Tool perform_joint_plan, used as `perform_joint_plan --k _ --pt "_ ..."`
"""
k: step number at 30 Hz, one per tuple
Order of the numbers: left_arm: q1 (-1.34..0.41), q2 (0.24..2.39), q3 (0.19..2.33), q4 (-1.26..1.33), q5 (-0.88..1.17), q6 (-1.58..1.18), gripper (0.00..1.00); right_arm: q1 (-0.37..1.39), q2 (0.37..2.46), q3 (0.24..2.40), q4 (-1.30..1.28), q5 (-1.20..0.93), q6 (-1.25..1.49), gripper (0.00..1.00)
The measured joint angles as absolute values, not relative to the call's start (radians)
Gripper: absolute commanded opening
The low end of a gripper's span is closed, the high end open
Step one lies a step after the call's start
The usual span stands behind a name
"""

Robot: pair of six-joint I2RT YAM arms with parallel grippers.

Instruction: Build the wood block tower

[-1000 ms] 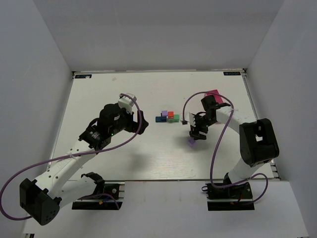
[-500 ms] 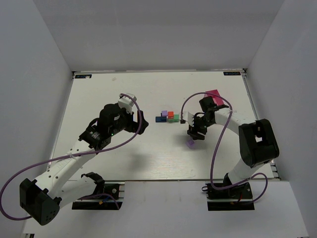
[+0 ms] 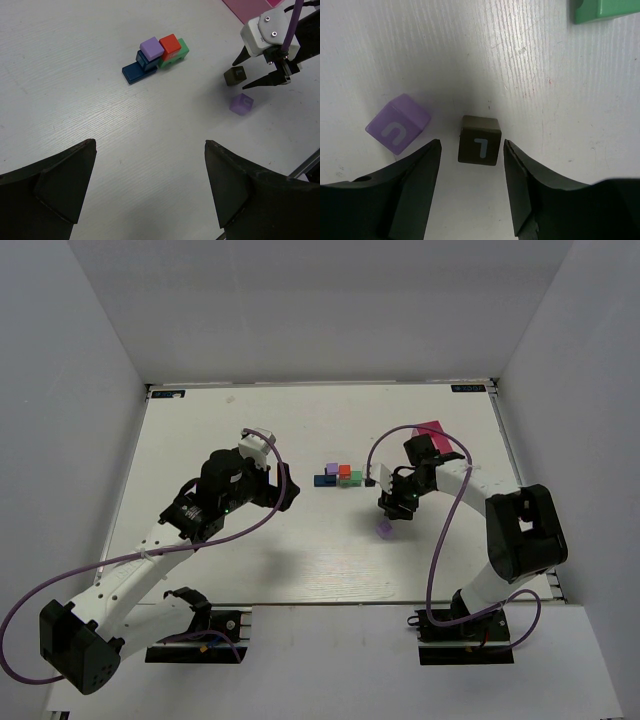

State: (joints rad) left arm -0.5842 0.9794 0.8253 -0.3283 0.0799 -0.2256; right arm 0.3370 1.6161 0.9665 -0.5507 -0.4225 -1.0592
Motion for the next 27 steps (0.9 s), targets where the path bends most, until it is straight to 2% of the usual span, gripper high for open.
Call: perform_joint_plan --k 2,6,7,13,20,27 --pt "-0.584 0.979 0.825 -0.328 0.08 -0.226 1.0 0.337 1.616 0.966 -0.55 -0.423 -1.056 0.58" --pt "-0.584 0.979 0.824 -0.328 0.079 -0.226 1.0 0.337 1.617 0.966 -0.55 -0.425 -1.054 0.42" --pt "-0.584 0.979 0.823 -0.328 0.079 -0.226 1.0 0.337 1.617 0.966 -0.551 -0.426 -1.055 0.36" --pt "-0.584 0.979 0.823 -0.328 0.073 -0.226 1.0 0.337 1.618 0.966 -0.553 -0.435 -1.053 0.16" --pt "-0.584 0.979 0.823 -0.328 0.07 -0.226 1.0 0.336 1.609 1.017 -0.594 -0.437 -1.053 0.09" --pt "-0.584 0.979 0.823 -0.328 0.07 -0.221 1.0 0.342 1.579 1.22 -0.636 -0.447 -1.052 0.06"
